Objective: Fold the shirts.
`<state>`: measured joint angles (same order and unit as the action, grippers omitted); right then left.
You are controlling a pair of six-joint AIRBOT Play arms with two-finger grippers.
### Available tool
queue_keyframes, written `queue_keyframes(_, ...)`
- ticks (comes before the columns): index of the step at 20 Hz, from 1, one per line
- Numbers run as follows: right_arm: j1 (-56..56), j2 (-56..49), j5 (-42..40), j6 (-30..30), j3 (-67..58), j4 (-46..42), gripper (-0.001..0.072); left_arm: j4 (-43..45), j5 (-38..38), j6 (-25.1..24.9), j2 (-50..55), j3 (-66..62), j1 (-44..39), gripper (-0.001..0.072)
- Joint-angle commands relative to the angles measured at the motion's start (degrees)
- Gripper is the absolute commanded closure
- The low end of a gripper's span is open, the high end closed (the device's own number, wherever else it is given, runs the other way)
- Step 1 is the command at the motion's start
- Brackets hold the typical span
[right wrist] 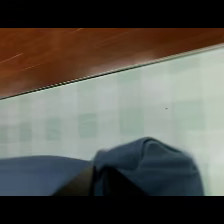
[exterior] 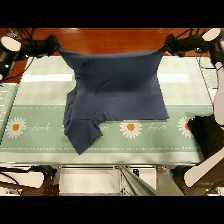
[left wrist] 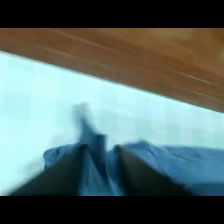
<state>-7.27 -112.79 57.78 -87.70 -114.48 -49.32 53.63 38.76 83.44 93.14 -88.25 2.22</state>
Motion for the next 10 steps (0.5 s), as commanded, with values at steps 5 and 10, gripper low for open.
queue_keyframes(5, -11.82, 0.7, 24.87, 5.62, -1.03, 9.01, 0.0087, 4.76, 36.3, -1.51, 1.9, -3.43, 10.38, 0.0005)
queue_keyframes(10, -19.15, 13.03, 35.17, 6.23, 13.09, -14.64, 0.0087, 7.43, 47.17, -2.21, -6.05, 15.87, 21.44, 0.0006)
